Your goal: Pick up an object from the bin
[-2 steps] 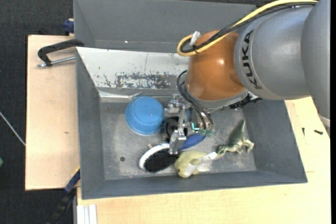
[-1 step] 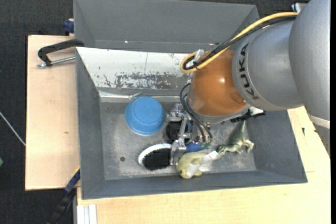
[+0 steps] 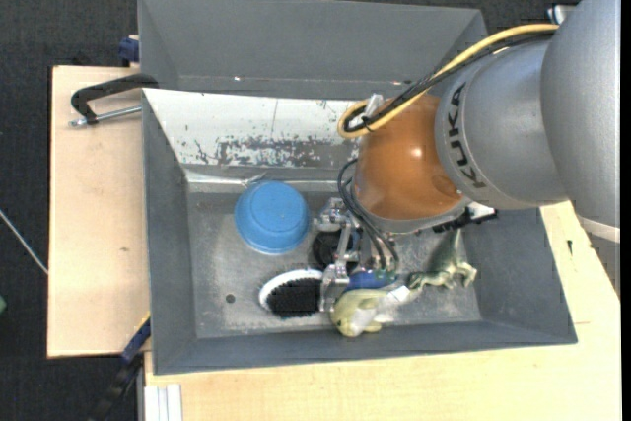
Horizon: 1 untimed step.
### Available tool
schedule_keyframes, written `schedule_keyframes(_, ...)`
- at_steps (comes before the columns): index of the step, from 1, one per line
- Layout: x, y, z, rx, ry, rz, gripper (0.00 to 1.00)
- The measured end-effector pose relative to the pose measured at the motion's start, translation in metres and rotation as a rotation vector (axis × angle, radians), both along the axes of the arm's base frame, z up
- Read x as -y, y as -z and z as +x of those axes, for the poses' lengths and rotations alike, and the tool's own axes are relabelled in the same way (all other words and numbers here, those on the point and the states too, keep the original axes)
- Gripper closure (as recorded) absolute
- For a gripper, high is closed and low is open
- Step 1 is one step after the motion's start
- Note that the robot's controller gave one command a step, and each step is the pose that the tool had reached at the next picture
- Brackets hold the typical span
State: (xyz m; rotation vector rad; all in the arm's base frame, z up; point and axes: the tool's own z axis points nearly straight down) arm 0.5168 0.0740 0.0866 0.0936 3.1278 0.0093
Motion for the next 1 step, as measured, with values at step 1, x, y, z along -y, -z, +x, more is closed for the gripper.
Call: schedule_keyframes(1,-0.017,-0.1568,0.0059,0.0,0.017,-0.002,1.0)
